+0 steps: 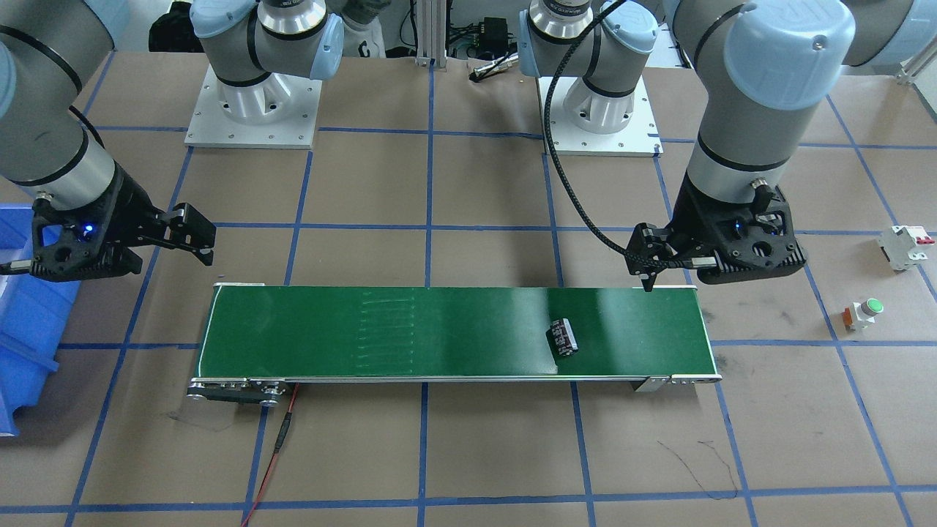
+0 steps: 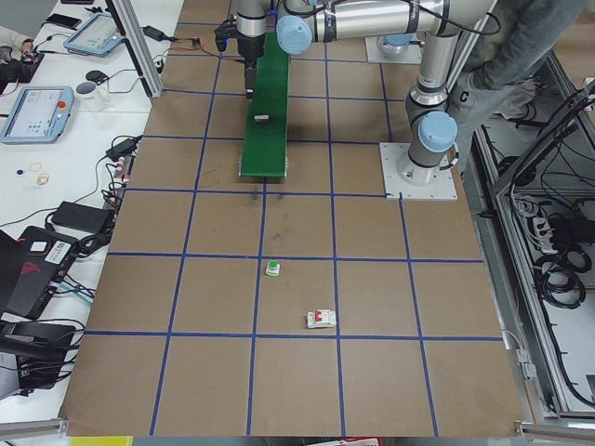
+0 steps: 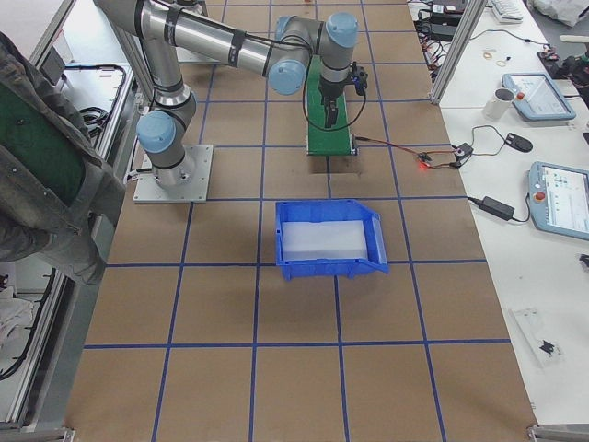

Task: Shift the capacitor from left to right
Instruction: 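Lower the right gripper to the belt's far end while the capacitor rides toward it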

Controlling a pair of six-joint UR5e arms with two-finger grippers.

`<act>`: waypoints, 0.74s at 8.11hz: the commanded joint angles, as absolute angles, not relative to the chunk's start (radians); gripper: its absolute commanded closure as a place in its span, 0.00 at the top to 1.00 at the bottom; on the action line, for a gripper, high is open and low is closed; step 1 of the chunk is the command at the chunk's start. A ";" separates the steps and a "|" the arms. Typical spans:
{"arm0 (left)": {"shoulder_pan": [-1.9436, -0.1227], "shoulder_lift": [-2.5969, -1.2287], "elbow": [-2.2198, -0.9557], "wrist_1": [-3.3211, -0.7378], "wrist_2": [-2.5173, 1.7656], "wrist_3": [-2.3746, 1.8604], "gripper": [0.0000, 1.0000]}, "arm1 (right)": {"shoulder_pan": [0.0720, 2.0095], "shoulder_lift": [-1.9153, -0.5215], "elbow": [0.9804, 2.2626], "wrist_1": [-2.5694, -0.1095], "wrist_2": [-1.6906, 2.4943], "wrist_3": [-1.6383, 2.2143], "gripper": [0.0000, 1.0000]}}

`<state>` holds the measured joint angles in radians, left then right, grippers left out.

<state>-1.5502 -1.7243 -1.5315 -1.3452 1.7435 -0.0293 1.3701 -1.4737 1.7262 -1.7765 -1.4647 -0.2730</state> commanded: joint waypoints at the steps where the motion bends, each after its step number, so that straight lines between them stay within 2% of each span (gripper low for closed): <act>1: -1.640 -1.710 -1.529 -1.347 1.750 -0.149 1.00 | 1.370 -1.424 1.729 -1.809 -1.346 -0.272 1.00; 6: -1.632 -1.683 -1.525 -1.432 1.680 -0.017 1.00 | 1.371 -1.376 1.775 -1.853 -1.279 -0.261 0.99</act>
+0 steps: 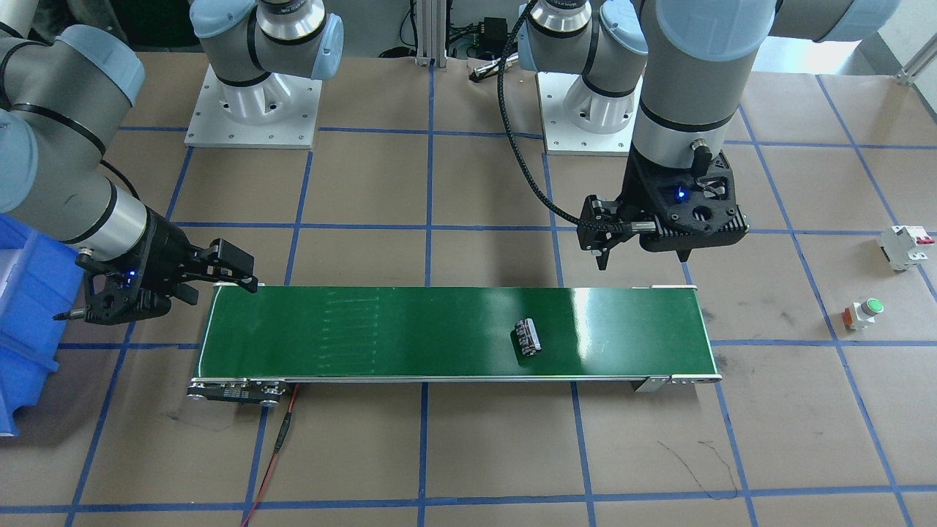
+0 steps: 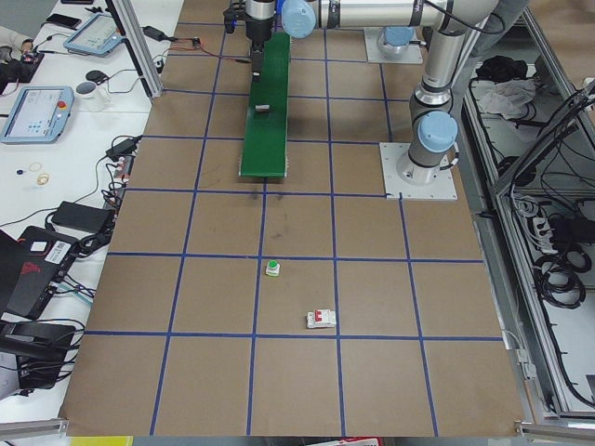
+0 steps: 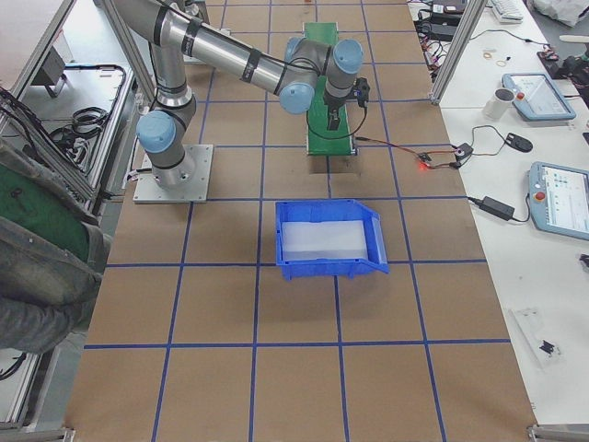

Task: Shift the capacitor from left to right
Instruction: 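Lower the right gripper to the belt's far end while the capacitor rides toward it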

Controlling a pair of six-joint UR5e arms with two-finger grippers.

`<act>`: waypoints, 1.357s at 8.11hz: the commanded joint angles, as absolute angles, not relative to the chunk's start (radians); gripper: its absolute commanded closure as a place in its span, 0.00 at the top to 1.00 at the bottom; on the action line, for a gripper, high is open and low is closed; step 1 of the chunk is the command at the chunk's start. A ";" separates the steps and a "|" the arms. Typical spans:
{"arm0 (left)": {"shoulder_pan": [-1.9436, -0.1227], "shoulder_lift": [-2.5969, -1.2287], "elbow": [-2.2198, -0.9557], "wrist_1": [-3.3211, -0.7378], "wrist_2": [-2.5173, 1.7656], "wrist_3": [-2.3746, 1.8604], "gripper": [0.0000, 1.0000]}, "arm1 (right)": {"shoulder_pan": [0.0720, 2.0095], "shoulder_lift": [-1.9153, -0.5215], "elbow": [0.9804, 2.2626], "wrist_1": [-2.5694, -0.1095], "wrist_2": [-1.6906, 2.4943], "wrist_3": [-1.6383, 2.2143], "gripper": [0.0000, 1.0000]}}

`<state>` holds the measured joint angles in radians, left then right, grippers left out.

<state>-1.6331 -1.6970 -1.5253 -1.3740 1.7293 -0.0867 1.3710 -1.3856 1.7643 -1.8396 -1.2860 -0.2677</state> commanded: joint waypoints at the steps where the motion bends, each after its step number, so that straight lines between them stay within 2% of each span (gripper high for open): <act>1: -1.632 -1.674 -1.528 -1.434 1.680 0.035 1.00 | 1.371 -1.365 1.775 -1.853 -1.278 -0.230 0.99; 4: -1.560 -1.655 -1.526 -1.515 1.514 -0.033 1.00 | 1.376 -1.365 1.775 -1.850 -1.267 -0.187 1.00; 11: -1.560 -1.632 -1.534 -1.574 1.631 -0.147 1.00 | 1.388 -1.359 1.807 -1.873 -1.244 -0.155 0.99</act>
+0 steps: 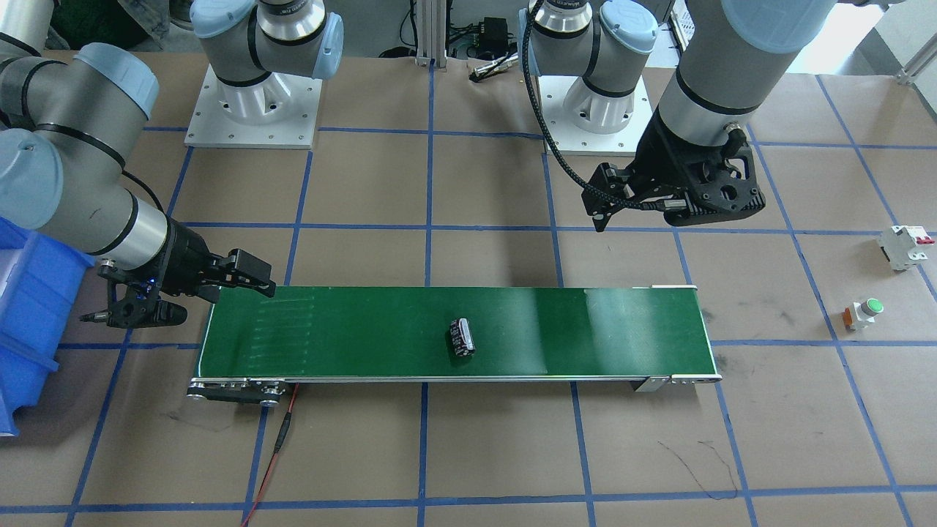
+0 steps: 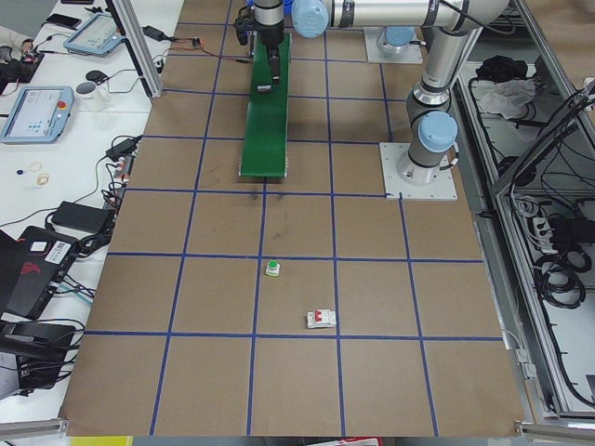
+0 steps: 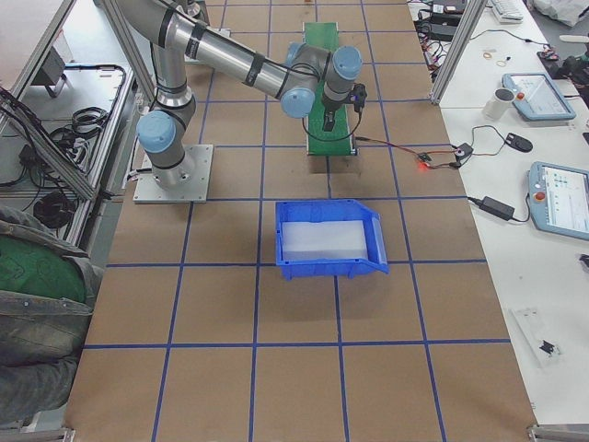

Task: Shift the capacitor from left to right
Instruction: 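Lower the right gripper to the belt's far end while the capacitor rides toward it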

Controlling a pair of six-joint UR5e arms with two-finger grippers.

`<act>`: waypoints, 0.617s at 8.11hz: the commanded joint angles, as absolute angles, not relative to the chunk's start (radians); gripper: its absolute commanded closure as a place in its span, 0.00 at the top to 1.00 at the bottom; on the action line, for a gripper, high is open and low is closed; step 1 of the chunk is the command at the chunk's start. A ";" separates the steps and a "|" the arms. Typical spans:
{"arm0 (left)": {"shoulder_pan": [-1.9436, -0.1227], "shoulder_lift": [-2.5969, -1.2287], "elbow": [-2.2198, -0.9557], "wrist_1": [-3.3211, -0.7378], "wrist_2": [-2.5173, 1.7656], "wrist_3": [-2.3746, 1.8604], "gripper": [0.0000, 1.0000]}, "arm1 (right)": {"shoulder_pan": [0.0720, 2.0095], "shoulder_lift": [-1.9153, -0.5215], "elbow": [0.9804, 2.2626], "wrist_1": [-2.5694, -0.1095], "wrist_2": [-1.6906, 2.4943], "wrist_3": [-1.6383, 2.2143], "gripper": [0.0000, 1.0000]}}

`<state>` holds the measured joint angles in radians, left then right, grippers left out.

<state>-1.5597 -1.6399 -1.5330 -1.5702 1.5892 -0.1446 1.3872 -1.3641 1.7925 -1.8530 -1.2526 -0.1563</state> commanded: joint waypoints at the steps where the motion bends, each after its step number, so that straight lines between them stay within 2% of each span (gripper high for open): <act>1: -1.560 -1.631 -1.537 -1.572 1.634 -0.147 1.00 | 1.390 -1.350 1.815 -1.897 -1.243 -0.155 0.99; 5: -1.560 -1.652 -1.540 -1.559 1.625 -0.135 1.00 | 1.420 -1.339 1.816 -1.953 -1.244 -0.144 1.00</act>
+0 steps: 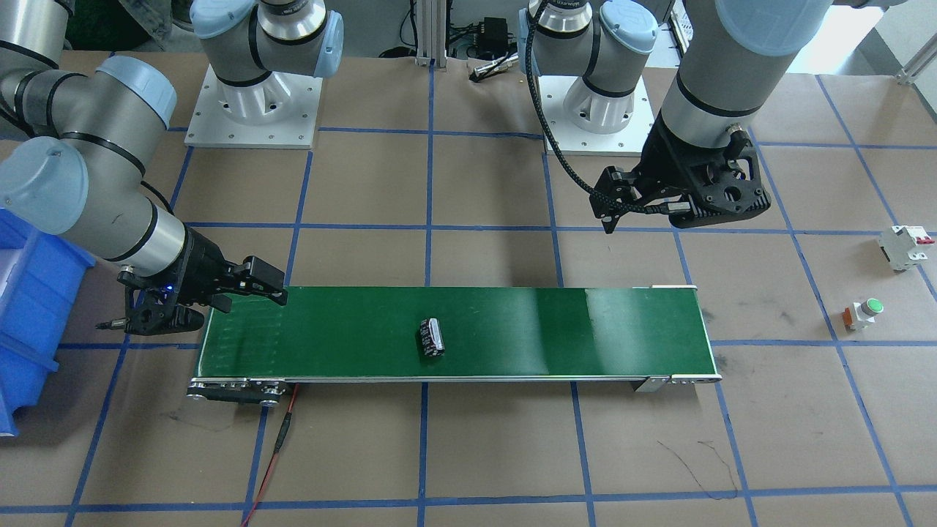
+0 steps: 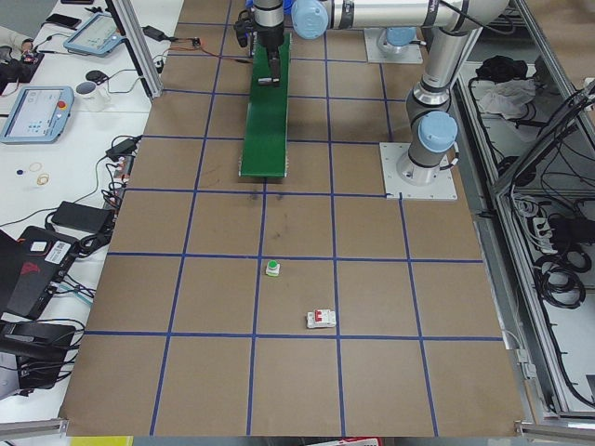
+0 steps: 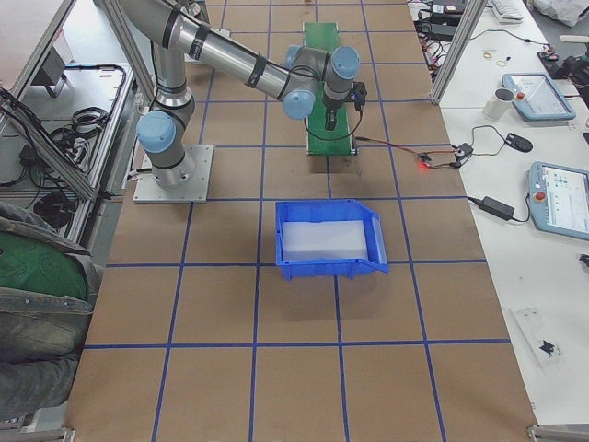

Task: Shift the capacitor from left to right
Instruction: 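Wait with the right gripper as the capacitor arrives, then grasp it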

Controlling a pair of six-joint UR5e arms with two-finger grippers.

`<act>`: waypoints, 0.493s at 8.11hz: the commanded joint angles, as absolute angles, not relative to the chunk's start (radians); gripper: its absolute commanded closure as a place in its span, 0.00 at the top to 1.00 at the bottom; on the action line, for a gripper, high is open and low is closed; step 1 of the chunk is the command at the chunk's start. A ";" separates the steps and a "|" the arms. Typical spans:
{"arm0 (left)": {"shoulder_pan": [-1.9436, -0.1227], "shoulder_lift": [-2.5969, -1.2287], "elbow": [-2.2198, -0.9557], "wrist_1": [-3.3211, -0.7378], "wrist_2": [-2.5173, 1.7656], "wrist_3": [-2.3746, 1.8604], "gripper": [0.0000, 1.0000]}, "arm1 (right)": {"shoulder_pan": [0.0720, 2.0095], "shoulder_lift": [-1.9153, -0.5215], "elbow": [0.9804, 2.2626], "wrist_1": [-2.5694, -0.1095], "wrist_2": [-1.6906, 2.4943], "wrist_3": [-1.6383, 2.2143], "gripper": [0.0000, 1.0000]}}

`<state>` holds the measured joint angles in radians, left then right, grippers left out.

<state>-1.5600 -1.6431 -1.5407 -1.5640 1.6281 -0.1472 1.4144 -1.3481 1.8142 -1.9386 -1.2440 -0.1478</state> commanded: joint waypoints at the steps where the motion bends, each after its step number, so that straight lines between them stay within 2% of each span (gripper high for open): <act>1: -1.560 -1.646 -1.542 -1.559 1.623 -0.121 1.00 | 1.420 -1.339 1.816 -1.956 -1.255 -0.147 1.00; 4: -1.569 -1.637 -1.539 -1.559 1.612 -0.051 1.00 | 1.428 -1.339 1.827 -1.963 -1.262 -0.158 1.00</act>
